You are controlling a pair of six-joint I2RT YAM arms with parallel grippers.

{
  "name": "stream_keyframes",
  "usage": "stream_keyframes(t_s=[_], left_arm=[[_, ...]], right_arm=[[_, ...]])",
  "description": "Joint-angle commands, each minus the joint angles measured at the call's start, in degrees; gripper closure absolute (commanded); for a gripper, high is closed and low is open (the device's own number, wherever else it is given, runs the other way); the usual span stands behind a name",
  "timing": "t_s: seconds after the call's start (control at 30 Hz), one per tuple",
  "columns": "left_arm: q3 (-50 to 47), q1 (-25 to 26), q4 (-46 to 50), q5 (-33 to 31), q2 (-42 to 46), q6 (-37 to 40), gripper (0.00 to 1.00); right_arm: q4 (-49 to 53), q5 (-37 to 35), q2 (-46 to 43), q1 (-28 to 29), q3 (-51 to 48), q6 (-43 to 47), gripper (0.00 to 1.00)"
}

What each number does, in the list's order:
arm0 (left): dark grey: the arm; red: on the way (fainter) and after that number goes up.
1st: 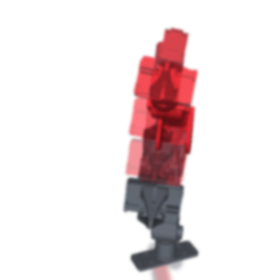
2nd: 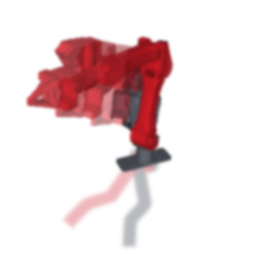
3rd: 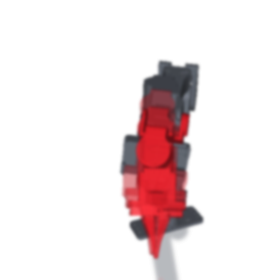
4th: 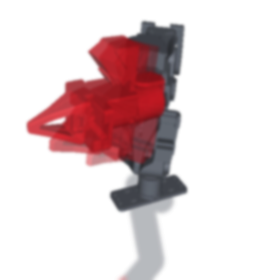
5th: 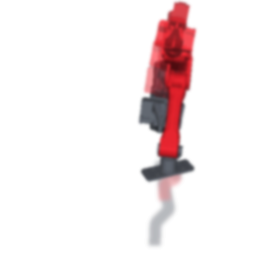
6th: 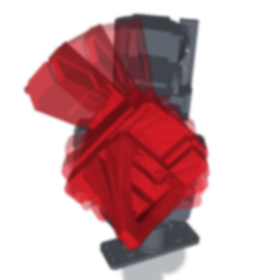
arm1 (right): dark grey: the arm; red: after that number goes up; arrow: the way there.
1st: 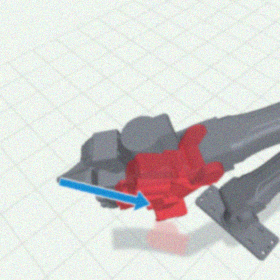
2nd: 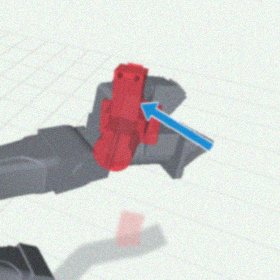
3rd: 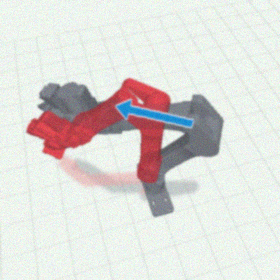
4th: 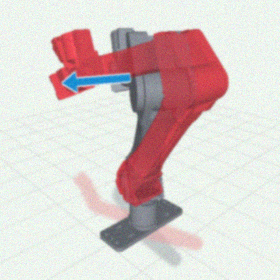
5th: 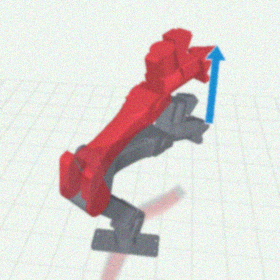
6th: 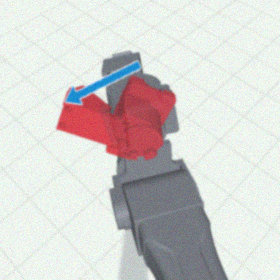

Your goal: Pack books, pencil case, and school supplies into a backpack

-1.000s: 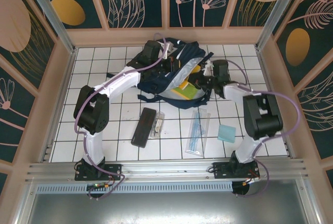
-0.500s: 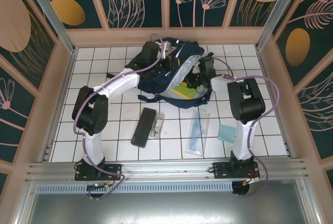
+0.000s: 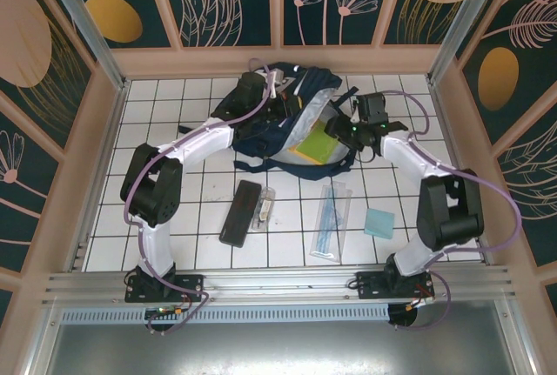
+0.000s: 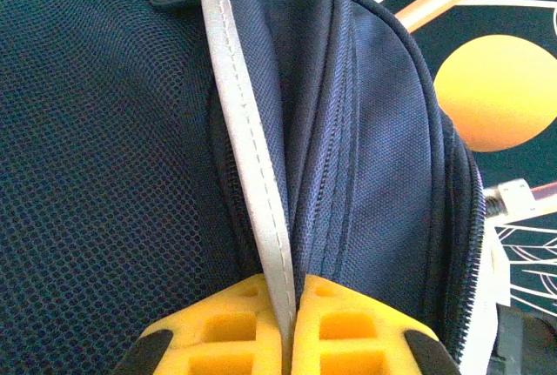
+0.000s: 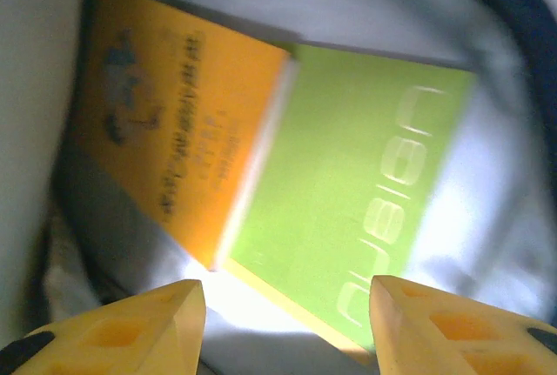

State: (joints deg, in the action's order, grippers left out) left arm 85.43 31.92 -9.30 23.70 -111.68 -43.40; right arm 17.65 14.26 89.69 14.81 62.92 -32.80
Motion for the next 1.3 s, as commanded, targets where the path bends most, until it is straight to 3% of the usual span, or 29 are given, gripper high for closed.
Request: stream_keyframes(t_s=[0.0,0.03,0.13,0.2,0.43,0.57,0.77,0.97,1.27], left_arm=[[-1.6,0.5,-12.9,0.3,0.1,-3.0,1.00],[-2.3,0.5,-14.1,0.7,-0.7,-4.3,0.92],[-4.1,0.5,-16.9,1.9,-1.8,-7.6,0.47],[-5.8,0.5,-17.9,1.3,-0.9,-8.4,0.35],[-17.5,-1.7,-16.6,-8.2,9.7,-8.1,0.24],[-26.1,-3.7,-14.1,-14.5,16.9,-8.3,0.14],[-35.7,-5.8,-9.7,-21.0,22.6,-9.1,0.09],[-37.9,-6.9,-7.0,-24.5,19.3,-9.9,0.06],[-37.8,-8.5,-12.2,-22.4,9.4,-17.3,0.17]], right_arm=[[9.1,-10.7,-8.1,-0.1,-1.4,3.2,0.44],[9.8,-11.6,-10.3,-0.1,-2.1,3.3,0.43],[9.1,-10.5,-16.2,0.3,-5.0,1.8,0.43],[7.7,-9.3,-18.9,1.2,-7.2,-0.7,0.44],[-3.5,-11.3,-21.2,12.0,-12.7,-9.5,0.44],[-10.7,-13.6,-17.6,18.3,-13.1,-12.5,0.44],[-17.9,-14.0,-9.9,24.1,-12.3,-17.5,0.44],[-23.2,-13.6,-0.4,27.6,-9.4,-21.7,0.46],[-22.9,-12.9,4.7,29.1,-6.0,-21.1,0.47]])
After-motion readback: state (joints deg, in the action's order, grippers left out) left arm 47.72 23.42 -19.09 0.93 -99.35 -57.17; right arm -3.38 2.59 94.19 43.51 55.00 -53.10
